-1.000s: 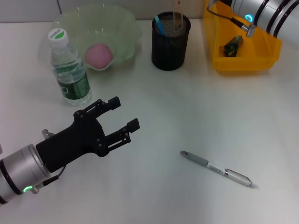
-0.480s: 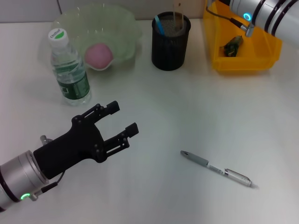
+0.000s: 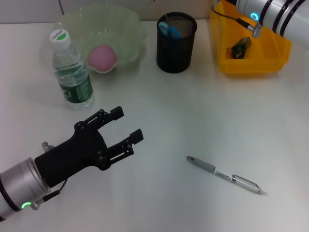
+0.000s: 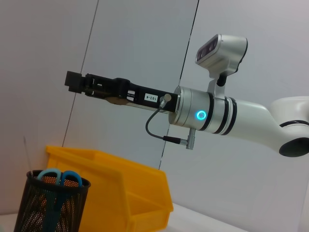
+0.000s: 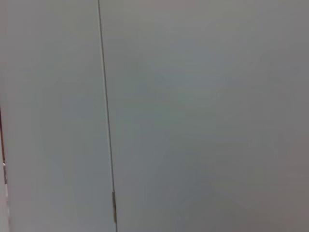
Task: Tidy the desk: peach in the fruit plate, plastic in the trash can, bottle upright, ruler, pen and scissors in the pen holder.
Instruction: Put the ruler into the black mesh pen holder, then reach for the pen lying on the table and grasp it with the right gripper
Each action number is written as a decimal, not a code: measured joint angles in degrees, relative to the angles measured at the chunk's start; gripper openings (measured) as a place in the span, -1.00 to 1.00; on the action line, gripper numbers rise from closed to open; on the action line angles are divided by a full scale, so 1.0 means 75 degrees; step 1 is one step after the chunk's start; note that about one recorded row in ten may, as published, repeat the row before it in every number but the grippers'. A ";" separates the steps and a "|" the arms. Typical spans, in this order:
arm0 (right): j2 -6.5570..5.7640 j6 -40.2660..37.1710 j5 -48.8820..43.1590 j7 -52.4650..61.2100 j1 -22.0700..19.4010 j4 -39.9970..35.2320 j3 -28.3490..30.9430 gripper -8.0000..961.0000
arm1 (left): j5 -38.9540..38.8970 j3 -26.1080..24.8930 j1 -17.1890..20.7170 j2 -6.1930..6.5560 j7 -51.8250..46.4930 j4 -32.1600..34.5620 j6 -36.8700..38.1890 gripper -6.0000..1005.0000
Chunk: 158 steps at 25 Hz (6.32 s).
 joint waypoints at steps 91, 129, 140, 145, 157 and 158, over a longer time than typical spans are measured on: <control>-0.0081 -0.7918 -1.0232 0.8720 -0.0456 -0.6693 -0.2810 0.32 | 0.0174 0.1076 0.0155 0.0044 -0.0836 0.0896 -0.0107 0.53; 0.0085 -0.6069 -1.0382 0.9934 -0.0699 -0.6140 -0.6055 0.30 | 0.0187 0.2888 0.0009 0.0047 -0.0870 0.1974 -0.0079 0.53; 0.0093 -0.5886 -1.0158 1.0009 -0.0807 -0.6348 -0.6457 0.29 | 0.0187 0.2886 -0.0010 0.0057 -0.1170 0.2066 -0.0084 0.53; 0.0090 -0.5796 -1.0131 1.0010 -0.0845 -0.6383 -0.6629 0.18 | 0.0187 0.2889 0.0017 0.0059 -0.1161 0.2068 -0.0069 0.53; 0.0089 -0.5604 -1.0068 1.0022 -0.0897 -0.6417 -0.6918 0.06 | 0.0187 0.2863 0.0051 0.0059 -0.1127 0.2068 -0.0077 0.53; 0.0089 -0.5566 -1.0068 1.0022 -0.0903 -0.6417 -0.7002 0.05 | 0.0187 0.2863 0.0051 0.0059 -0.1127 0.2068 -0.0077 0.53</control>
